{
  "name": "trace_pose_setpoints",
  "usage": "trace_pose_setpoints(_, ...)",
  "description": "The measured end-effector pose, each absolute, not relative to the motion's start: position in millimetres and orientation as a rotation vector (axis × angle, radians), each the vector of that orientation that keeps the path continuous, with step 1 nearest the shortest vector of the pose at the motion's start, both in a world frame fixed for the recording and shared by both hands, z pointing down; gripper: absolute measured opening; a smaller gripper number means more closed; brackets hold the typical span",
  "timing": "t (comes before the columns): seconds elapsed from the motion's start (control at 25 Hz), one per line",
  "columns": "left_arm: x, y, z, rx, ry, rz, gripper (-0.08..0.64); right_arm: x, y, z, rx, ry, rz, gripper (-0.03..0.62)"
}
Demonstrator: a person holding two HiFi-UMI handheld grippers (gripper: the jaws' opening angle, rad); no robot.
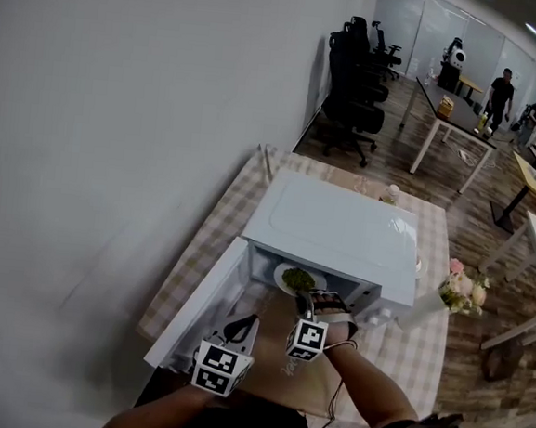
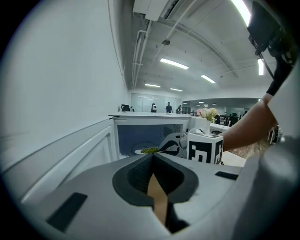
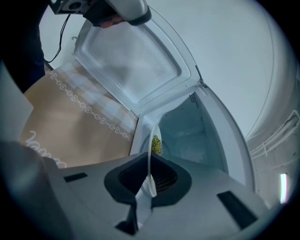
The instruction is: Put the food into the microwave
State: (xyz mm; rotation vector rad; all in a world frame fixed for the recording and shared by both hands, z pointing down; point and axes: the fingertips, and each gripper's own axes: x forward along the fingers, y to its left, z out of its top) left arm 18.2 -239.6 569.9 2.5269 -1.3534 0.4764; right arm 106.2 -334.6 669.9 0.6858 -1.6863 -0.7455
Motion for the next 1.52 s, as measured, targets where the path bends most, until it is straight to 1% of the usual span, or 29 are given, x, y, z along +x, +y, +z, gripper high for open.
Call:
trace_pose_setpoints(0.48,8.9,-245.0,580.2,2.47,-1.406,0.488,0.009,106.4,-368.3,698.1,0.676,-1.628,-0.779,0.018)
trace_pose_setpoints(1.16,7.3,-230.9,583.1,2.446,-1.397,0.517,0.009,107.4,-363.5,731.3,0.565,-1.664,-0.574,0.078)
trace_pose_setpoints(1.24,4.8,-229.2,581.5,2.44,-1.404,0.519,0.009,106.8,-361.2,730.7,0.548,-1.675,-0.557,0.139)
trace_pose_setpoints(1.28,3.5,-228.3,580.4,2.437,-1.407,0.52,0.009,105.1,-359.2,729.0,0.543,-1.686,-0.554,0.152)
trace_pose_setpoints(1.44,0.2,-226.8,575.5,2.427,-1.41,0.518,0.009,93.3,-351.0,718.0,0.541,-1.742,-0.566,0.154)
trace_pose_setpoints(1.48,-0.3,-226.6,574.6,2.425,-1.409,0.517,0.009,90.7,-349.8,716.2,0.542,-1.752,-0.573,0.131)
trace_pose_setpoints(1.52,-0.7,-226.1,574.0,2.423,-1.408,0.517,0.009,89.0,-349.2,715.6,0.545,-1.756,-0.578,0.075)
